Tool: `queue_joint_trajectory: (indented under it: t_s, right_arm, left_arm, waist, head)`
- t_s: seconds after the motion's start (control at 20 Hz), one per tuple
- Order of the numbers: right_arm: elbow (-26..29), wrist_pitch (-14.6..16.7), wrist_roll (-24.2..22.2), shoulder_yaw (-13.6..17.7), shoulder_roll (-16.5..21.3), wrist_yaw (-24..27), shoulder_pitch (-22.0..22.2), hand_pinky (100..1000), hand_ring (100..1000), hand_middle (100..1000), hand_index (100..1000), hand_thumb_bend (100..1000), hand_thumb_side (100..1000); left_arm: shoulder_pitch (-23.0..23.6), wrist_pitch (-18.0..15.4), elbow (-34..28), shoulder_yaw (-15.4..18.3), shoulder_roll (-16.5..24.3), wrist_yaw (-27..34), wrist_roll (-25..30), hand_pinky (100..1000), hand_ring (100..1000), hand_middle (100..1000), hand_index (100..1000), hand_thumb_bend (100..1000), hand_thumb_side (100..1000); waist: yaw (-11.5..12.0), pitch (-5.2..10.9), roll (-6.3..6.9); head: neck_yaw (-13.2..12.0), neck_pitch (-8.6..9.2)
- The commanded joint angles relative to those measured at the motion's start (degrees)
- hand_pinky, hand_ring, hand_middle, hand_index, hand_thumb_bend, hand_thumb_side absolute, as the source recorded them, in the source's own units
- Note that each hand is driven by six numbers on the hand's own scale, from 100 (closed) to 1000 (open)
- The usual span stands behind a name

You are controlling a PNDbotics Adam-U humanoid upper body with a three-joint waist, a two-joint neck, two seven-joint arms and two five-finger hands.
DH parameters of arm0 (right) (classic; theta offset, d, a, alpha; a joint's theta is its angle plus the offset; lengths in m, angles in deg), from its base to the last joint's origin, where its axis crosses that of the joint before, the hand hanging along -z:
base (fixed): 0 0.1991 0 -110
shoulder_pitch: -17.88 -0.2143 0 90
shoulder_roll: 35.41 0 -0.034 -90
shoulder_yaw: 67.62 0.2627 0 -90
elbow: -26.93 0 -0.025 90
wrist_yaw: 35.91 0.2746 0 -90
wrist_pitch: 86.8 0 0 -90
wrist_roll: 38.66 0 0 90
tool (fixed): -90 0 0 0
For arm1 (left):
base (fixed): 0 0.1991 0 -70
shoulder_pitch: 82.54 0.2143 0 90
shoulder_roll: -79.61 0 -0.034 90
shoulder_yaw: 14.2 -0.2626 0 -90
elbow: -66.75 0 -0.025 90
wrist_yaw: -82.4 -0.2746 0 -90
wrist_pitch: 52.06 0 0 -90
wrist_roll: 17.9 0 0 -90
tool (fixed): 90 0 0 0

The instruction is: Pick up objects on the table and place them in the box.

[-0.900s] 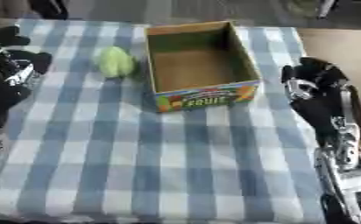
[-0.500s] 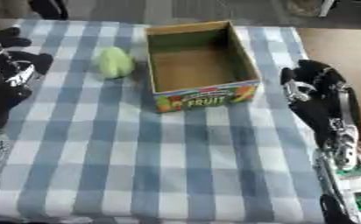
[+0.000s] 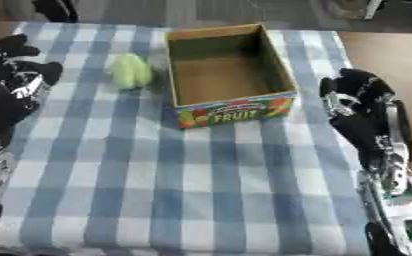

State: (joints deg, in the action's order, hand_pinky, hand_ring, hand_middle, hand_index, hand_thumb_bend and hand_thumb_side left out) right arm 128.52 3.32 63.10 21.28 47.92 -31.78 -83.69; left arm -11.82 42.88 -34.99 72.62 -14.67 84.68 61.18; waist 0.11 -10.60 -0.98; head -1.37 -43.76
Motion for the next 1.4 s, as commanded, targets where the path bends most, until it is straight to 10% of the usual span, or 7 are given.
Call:
queue_joint_trajectory:
  t_s: [0.05, 0.55, 1.4]
  right_arm:
    - [0.64, 0.02, -0.25, 0.08, 0.59, 0.37, -0.29, 622, 701, 618, 727, 315, 268]
    - [0.64, -0.05, -0.8, -0.46, 0.8, 0.5, 0.14, 621, 701, 618, 727, 313, 271]
    - [0.82, -0.24, -2.4, -1.99, 1.08, 0.83, -0.07, 621, 702, 617, 727, 307, 269]
  left_arm:
    - [-3.22, 1.86, 2.73, -0.26, 3.28, -0.94, 0.1, 563, 585, 631, 786, 673, 257]
    - [-21.33, 9.72, 21.95, -3.21, 10.33, -19.12, 10.36, 595, 607, 667, 808, 685, 202]
    - [-39.38, 5.18, 54.1, -2.65, 3.83, -49.35, 24.17, 672, 677, 715, 841, 862, 208]
  waist:
    - [-0.16, 1.0, 0.11]
    - [-1.87, 1.76, 0.46]
    - [-6.39, 1.65, 0.77]
  head:
    - [-0.09, -0.31]
    - [-0.45, -0.36]
    - [-2.36, -0.36]
